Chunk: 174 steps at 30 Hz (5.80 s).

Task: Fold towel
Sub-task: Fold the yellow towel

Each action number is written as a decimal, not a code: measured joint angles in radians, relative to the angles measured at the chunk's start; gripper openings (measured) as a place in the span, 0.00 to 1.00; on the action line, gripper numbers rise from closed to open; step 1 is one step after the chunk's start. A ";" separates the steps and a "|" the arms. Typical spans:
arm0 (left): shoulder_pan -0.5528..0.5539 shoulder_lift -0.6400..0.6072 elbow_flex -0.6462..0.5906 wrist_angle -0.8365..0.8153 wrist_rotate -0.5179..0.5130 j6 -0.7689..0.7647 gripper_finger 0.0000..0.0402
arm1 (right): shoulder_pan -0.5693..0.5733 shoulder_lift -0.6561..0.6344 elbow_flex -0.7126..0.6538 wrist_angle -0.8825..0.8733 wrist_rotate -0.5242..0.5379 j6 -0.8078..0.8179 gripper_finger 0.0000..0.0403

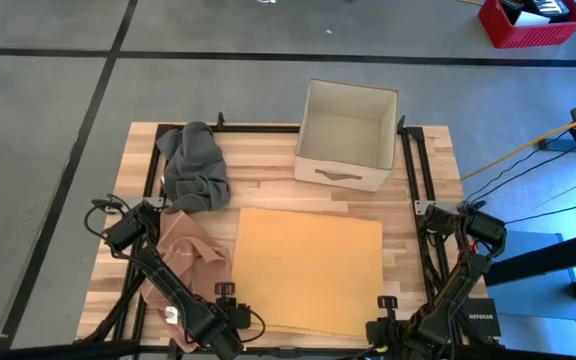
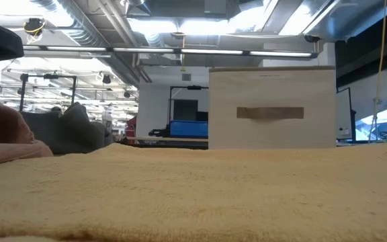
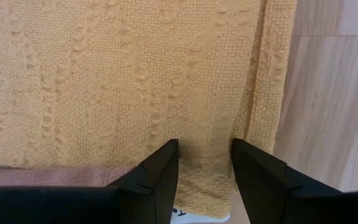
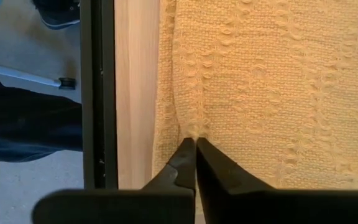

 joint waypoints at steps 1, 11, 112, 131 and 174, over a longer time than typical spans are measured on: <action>0.000 0.000 0.000 0.000 0.000 0.000 0.35 | 0.000 0.000 0.000 0.000 0.000 0.001 0.01; 0.000 -0.001 0.010 -0.007 0.000 0.023 0.21 | 0.000 0.000 0.001 -0.004 0.000 0.004 0.01; 0.265 -0.048 -0.188 0.009 -0.229 0.026 0.39 | -0.122 -0.036 -0.095 -0.381 0.087 -0.049 0.42; 0.322 -0.222 -0.131 0.128 -0.190 0.231 0.39 | -0.245 -0.404 -0.209 -0.350 0.123 -0.148 0.42; 0.479 -0.227 -0.248 0.381 0.026 0.336 0.45 | -0.360 -0.570 -0.621 0.141 -0.026 -0.277 0.71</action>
